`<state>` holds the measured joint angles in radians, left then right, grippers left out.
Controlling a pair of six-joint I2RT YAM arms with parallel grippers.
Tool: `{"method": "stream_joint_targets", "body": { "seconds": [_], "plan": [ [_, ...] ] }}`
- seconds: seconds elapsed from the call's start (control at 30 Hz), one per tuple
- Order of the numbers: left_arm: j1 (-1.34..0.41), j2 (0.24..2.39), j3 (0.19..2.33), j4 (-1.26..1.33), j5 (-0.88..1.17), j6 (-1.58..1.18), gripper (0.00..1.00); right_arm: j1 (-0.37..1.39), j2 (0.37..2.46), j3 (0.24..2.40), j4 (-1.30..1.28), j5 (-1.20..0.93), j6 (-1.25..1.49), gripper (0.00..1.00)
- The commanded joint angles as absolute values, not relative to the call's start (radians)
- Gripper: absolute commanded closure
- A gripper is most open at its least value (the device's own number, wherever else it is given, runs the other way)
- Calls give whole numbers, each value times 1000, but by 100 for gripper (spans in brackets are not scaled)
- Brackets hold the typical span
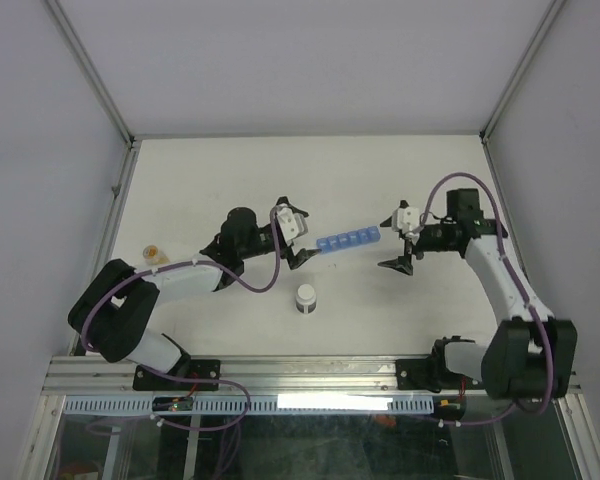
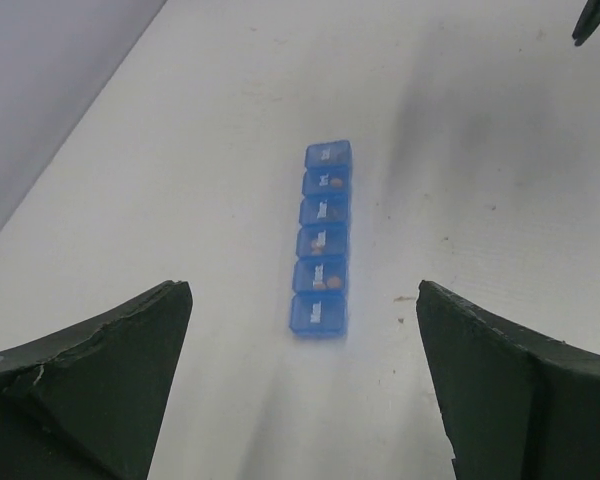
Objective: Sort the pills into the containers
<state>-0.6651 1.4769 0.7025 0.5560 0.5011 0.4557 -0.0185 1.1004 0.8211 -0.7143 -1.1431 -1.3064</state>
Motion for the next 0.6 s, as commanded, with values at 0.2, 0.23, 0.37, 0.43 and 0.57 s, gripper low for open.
{"method": "stream_joint_targets", "body": {
  "seconds": [0.2, 0.23, 0.37, 0.43, 0.57],
  "plan": [
    [-577, 1437, 591, 748, 436, 165, 1, 173, 1678, 1232, -920, -851, -1680, 8],
    [-571, 1408, 582, 751, 434, 158, 1, 186, 1709, 1249, -895, -826, -1649, 8],
    [-566, 1401, 550, 752, 425, 165, 1, 221, 1814, 1314, -849, -774, -1589, 11],
    [-566, 1398, 538, 756, 424, 166, 1, 235, 1849, 1342, -838, -755, -1568, 13],
    [-566, 1394, 522, 780, 451, 181, 2, 261, 1894, 1351, -801, -706, -1544, 16]
  ]
}}
